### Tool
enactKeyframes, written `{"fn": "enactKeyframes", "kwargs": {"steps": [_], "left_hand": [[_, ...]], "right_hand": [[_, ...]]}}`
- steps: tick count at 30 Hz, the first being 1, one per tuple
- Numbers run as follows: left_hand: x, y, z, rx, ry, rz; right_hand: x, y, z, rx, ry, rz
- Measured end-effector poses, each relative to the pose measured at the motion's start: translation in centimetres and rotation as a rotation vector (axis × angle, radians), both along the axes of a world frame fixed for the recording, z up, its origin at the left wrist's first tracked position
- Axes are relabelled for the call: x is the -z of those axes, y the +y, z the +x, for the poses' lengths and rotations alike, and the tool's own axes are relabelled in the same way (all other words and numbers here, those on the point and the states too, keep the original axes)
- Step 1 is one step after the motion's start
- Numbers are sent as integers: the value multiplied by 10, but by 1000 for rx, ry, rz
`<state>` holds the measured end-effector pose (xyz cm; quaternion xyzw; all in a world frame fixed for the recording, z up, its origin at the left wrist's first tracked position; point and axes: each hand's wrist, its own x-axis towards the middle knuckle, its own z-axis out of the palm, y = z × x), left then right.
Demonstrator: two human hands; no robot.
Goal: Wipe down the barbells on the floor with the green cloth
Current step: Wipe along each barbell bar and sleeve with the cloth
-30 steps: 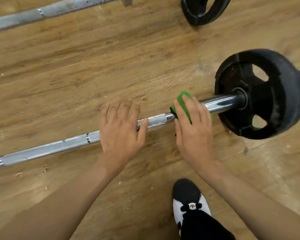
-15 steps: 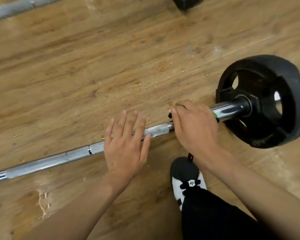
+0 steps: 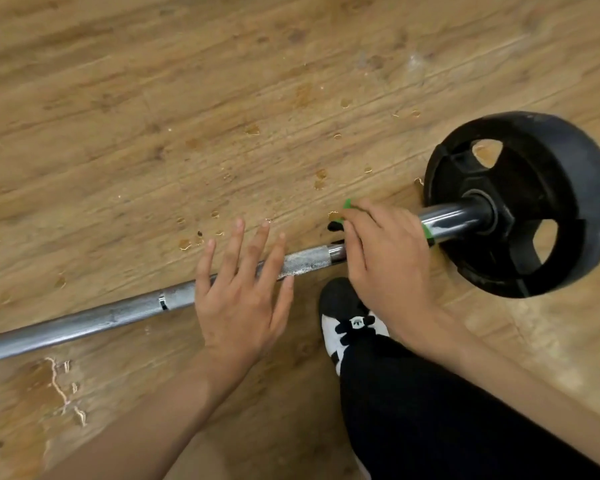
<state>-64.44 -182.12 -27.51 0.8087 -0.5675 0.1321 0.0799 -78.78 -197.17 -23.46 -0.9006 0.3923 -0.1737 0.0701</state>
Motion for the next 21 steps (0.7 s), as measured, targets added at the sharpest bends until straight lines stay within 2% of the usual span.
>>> {"fn": "enactKeyframes", "kwargs": {"steps": [3,8,14,19,21], "left_hand": [[0,-2,1,-3,4,-14],[3,-11,15,34,2,-8],[1,-29,37,29,29,5],[4,-48,52,9,-8,-18],[2,-55,59,3,6,-28]], "right_hand": [[3,24,-20,-58,19,-19],[-4,-23,23,-23,111,62],[14,-3,4,-97,5,-79],[2,-55,52,-53,50,3],[7,-52,54,-37,-17,-45]]}}
